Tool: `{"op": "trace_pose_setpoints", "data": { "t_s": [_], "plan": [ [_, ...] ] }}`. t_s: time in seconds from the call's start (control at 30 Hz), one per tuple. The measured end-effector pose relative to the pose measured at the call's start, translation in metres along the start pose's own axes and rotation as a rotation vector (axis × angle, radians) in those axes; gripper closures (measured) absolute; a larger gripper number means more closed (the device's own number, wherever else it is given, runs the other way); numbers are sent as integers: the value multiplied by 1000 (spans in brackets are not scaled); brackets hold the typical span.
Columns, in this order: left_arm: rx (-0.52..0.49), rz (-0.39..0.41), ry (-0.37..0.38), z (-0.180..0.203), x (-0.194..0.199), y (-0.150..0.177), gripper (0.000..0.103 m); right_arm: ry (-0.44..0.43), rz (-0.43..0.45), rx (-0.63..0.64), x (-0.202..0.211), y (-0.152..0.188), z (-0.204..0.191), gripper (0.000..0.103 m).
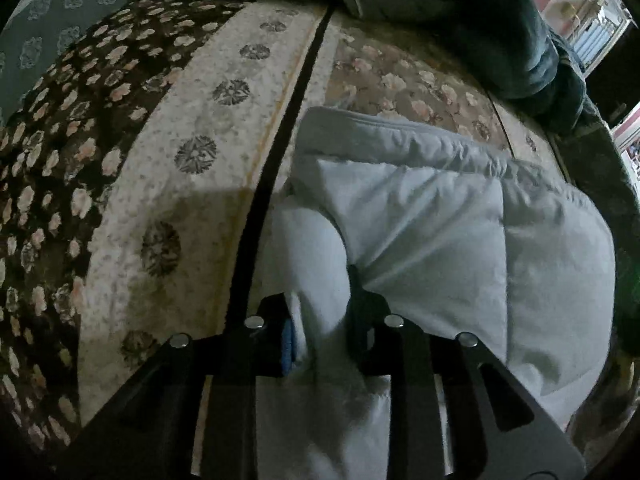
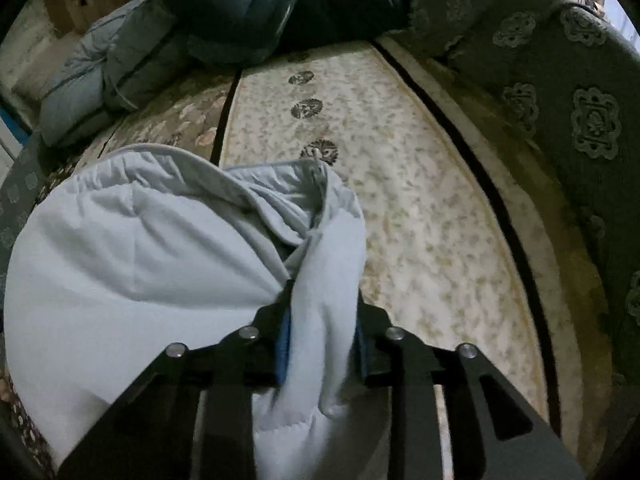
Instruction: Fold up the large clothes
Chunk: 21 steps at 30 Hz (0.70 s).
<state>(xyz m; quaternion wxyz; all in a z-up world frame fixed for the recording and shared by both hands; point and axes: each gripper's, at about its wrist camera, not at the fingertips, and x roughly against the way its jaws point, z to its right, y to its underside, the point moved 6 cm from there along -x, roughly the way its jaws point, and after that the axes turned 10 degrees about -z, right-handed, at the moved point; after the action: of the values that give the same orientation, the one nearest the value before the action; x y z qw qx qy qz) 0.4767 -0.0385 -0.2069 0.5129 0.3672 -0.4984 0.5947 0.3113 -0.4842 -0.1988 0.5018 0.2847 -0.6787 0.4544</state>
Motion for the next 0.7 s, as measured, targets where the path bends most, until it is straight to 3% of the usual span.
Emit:
{"op": "trace_pose_setpoints", "data": {
  "t_s": [0.03,0.1,0.13,0.2,0.33,0.5,0.57,0.6,0.63,0.67,0.7],
  "plan": [
    [13,7,-4,-6,8,1,71,10,-12,5,8,3,1,50],
    [29,35,-44,-2,20,-2,59,21,2,28,23,3,0,37],
    [42,52,-87,-2,28,-1,45,22,28,47,36,3,0,34],
    [49,77,-85,4,43,3,34,18,72,62,58,3,-2,29],
    [-16,99,-54,47,65,10,25,-92,121,59,87,3,-26,25],
    [-139,78,29,120,70,23,25,-123,142,158,89,3,-86,25],
    [-158,97,-4,139,64,24,26,-107,151,185,86,4,-106,25],
    [-167,95,-20,141,60,25,35,-103,148,192,82,4,-114,25],
    [-178,80,-32,144,52,26,55,-99,131,200,74,2,-124,26],
    [-188,24,-47,150,33,26,68,-99,108,211,65,1,-131,28],
    [-179,-18,-42,160,14,17,84,-97,74,221,54,1,-136,41]
  ]
}}
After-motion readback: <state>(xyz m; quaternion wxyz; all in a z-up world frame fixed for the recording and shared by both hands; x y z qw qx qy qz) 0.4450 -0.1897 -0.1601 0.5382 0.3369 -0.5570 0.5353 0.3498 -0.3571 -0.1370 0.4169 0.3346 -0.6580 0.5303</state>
